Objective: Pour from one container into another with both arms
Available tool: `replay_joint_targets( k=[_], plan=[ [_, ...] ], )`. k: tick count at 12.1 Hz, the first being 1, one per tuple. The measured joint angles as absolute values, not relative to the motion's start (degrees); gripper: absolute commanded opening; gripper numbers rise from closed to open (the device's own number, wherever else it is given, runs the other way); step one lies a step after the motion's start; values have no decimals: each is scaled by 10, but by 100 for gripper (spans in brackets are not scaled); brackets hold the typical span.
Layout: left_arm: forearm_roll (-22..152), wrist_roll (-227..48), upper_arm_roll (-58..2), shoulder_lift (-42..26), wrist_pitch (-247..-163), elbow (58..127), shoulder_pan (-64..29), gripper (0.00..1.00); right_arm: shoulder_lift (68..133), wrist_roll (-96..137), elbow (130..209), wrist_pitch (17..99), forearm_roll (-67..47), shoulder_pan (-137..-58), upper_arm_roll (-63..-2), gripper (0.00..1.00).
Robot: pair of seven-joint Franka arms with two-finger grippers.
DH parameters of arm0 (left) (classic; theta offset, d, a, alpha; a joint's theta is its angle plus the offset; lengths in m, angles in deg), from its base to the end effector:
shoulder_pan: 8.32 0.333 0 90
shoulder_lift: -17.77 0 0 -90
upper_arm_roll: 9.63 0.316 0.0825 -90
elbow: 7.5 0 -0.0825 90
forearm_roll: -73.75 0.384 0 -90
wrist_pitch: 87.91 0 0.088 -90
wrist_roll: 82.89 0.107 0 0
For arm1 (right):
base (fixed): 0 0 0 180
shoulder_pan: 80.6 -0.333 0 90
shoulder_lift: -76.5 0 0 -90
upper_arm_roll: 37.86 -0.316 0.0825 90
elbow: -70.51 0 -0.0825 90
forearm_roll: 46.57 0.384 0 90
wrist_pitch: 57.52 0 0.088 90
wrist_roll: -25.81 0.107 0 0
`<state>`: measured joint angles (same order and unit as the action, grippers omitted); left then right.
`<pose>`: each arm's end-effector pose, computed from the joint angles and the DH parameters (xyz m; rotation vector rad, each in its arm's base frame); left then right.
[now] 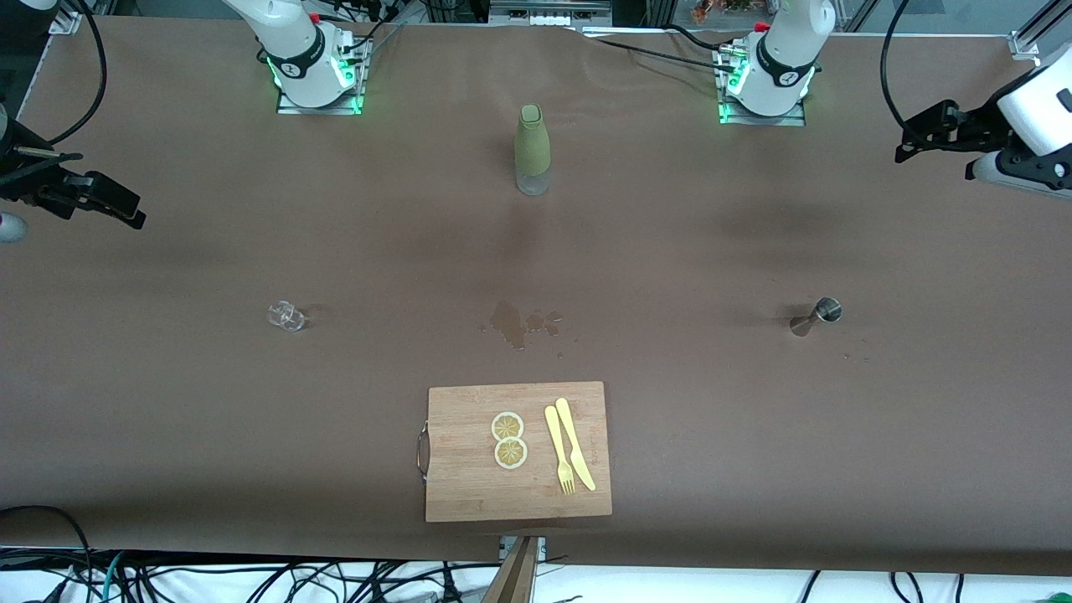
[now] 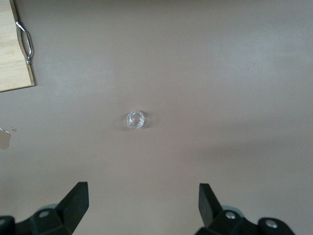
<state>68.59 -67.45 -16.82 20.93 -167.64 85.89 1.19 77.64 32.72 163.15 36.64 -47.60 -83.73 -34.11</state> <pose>0.5165 0.0082 0.6130 2.9996 -0.3557 -0.2555 0.5660 -0.0076 0.5979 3.1161 -0.2031 0.0121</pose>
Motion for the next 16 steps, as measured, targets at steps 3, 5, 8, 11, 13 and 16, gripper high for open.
replay_joint_targets(
  k=[3, 5, 8, 11, 13, 16],
  plan=[
    [658, -553, -165, 193, -1677, 859, 69, 100, 777, 327, 1632, 366, -476, -837, -341, 100],
    [644, -487, -164, 184, -1677, 859, 104, 100, 778, 327, 1633, 366, -476, -837, -341, 100],
    [641, -414, -164, 181, -1677, 859, 148, 100, 789, 326, 1634, 366, -474, -837, -341, 100],
    [621, -348, -164, 180, -1676, 864, 190, 100, 817, 266, 1635, 366, -473, -840, -344, 100],
    [599, -291, -164, 170, -1676, 874, 218, 100, 837, 199, 1635, 369, -453, -839, -343, 100],
    [575, -228, -164, 127, -1683, 876, 245, 100, 868, 67, 1635, 381, -395, -819, -337, 100]
  ],
)
